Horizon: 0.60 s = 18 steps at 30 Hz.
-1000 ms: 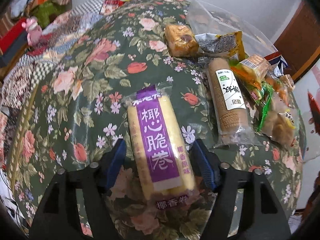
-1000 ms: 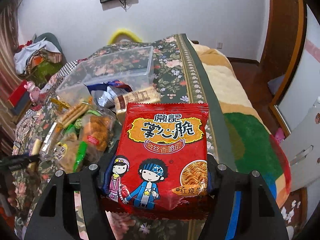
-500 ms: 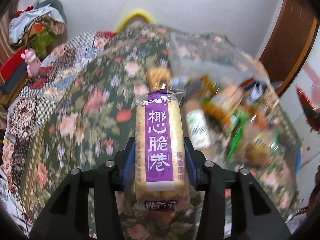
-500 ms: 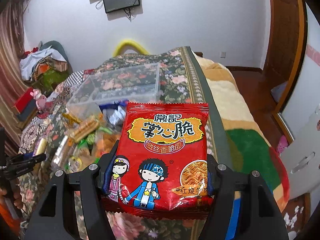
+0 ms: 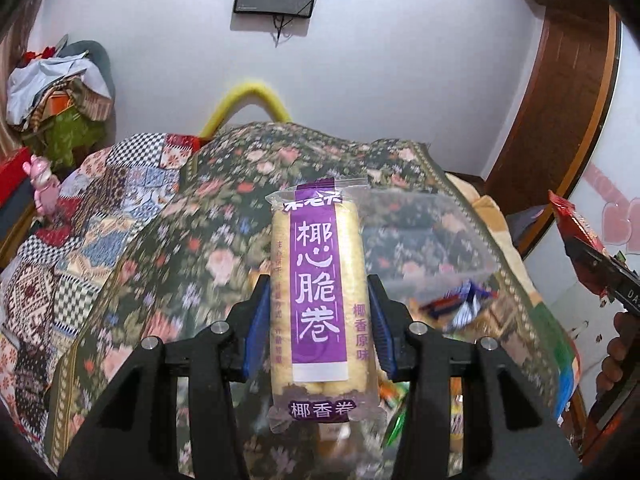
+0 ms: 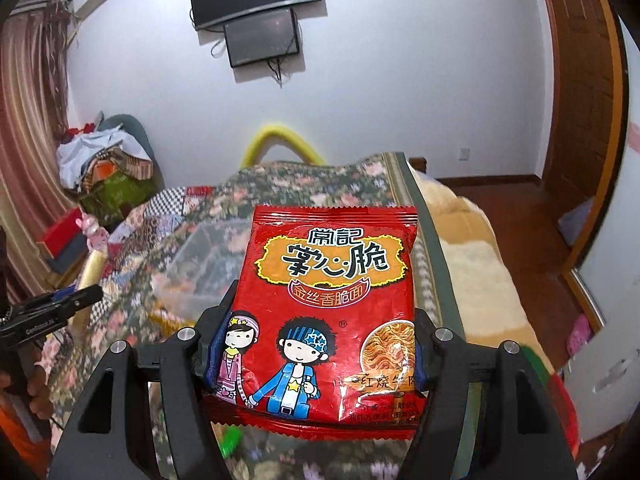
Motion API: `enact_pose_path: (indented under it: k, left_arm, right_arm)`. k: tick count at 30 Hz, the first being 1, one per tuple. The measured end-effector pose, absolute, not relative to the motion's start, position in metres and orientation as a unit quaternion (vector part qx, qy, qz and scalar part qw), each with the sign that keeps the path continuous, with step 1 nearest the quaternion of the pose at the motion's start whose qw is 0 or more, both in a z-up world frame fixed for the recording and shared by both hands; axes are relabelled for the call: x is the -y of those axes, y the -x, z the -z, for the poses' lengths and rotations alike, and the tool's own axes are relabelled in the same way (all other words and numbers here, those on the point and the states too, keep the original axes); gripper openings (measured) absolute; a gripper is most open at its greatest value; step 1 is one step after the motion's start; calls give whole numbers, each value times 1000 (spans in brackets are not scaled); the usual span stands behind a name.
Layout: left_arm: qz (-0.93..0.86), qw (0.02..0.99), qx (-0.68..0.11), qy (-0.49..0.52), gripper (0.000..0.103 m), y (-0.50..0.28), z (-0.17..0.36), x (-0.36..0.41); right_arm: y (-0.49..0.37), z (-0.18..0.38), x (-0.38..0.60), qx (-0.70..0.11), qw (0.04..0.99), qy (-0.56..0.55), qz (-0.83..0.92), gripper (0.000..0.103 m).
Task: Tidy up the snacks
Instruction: 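Lower both held snacks into the clear box and open both tools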
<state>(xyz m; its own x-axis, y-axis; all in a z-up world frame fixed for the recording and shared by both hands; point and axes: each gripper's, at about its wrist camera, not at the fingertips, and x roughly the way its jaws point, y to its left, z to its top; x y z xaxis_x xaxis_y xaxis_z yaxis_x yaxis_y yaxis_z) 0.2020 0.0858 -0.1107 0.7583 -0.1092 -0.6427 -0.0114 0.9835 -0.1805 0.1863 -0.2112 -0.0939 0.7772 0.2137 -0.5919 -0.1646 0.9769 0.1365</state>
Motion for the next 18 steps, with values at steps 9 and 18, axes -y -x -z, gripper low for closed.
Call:
enact_pose_path:
  k: [9,18]
  left_arm:
    - [45,936,-341,76,45,-257,104,-66]
    - [56,922,-377,71,45,-307,129,-52]
  right_arm:
    - [-231,105,198,-318,942,-36,-104,64]
    - [-267,134,183,-361,926,-19,-109,64]
